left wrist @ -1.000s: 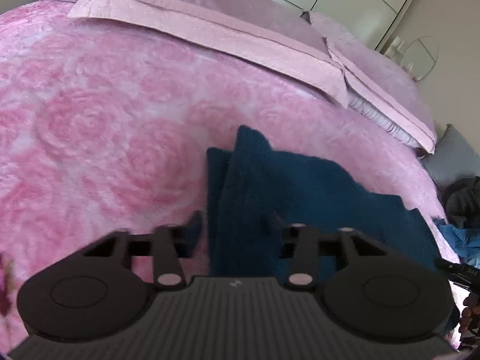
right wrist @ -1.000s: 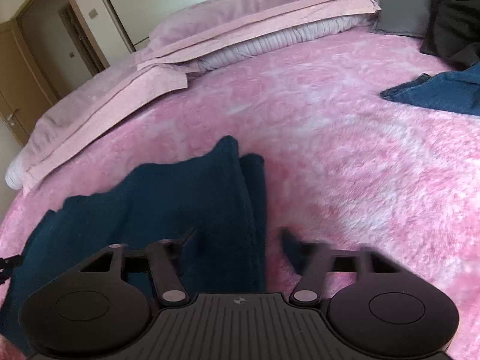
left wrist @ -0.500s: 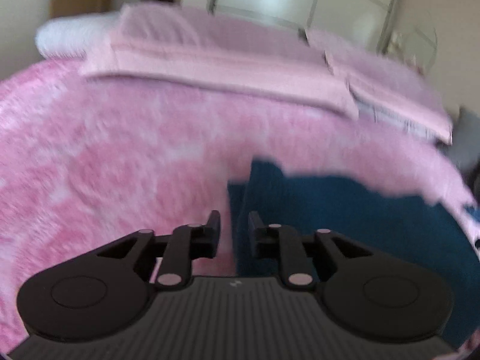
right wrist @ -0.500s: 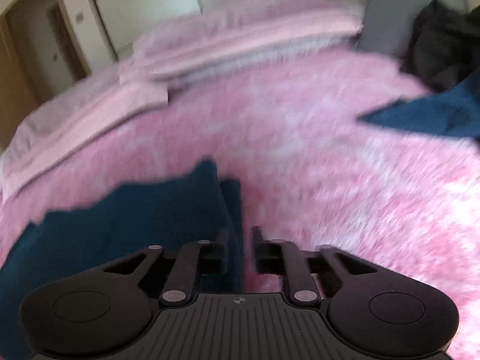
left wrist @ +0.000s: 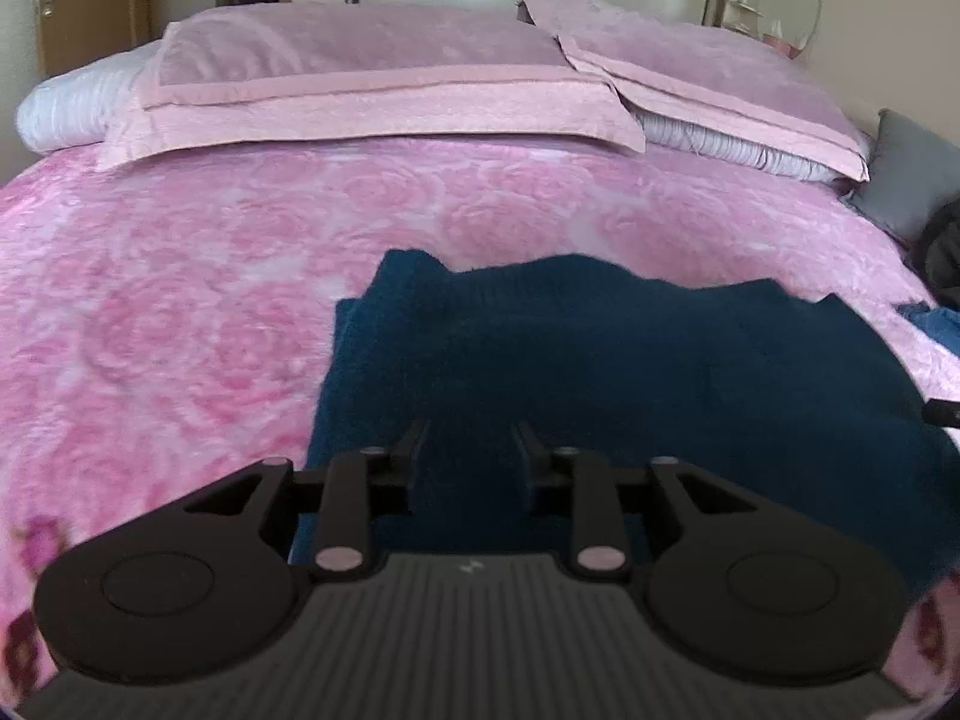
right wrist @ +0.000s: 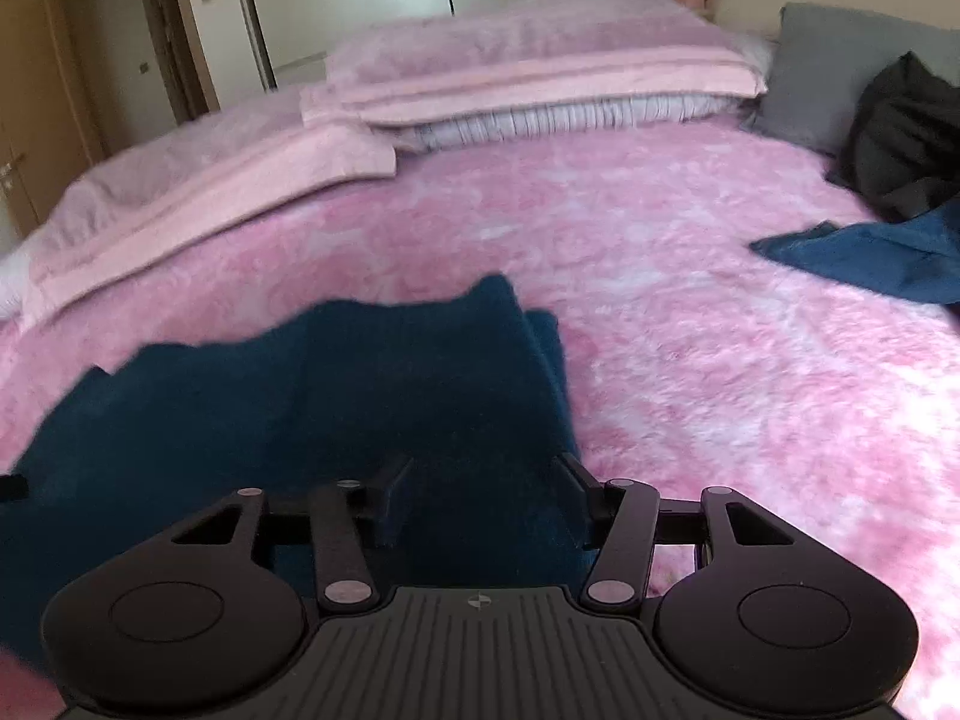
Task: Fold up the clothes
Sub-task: 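Open both grippers and pull back above the folded sweater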
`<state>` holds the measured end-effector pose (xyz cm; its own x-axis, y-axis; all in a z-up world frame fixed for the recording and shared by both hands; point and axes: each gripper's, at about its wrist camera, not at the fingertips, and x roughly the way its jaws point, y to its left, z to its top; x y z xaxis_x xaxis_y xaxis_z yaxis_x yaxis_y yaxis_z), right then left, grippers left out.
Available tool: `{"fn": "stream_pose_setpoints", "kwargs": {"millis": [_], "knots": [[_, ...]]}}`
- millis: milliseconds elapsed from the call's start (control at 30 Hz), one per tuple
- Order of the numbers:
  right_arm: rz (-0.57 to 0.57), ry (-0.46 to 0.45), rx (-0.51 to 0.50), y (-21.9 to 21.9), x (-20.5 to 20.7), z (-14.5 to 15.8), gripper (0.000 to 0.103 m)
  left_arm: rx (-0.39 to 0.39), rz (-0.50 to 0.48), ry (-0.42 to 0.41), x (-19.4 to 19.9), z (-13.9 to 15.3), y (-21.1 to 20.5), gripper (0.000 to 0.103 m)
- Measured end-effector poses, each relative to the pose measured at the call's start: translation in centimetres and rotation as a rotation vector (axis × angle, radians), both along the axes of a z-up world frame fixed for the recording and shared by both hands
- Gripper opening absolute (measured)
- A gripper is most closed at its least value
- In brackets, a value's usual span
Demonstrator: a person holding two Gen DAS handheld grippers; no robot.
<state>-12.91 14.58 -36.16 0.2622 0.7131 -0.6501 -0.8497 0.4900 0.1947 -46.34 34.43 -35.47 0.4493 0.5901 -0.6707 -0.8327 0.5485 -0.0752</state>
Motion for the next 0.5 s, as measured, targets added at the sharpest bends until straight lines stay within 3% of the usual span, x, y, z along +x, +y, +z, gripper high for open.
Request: {"fn": "stream_pose_setpoints", "kwargs": {"millis": [333,500], "knots": [[0.012,0.087,-0.050,-7.6,-8.3,0.0,0.054,-0.079,0.054,0.130,-2.5,0.0,-10.3,0.035],[0.025,0.105,-0.053,-10.7,-10.9,0.5,0.054,-0.045,0.067,0.136,-4.0,1.4,-14.5,0.043]]}}
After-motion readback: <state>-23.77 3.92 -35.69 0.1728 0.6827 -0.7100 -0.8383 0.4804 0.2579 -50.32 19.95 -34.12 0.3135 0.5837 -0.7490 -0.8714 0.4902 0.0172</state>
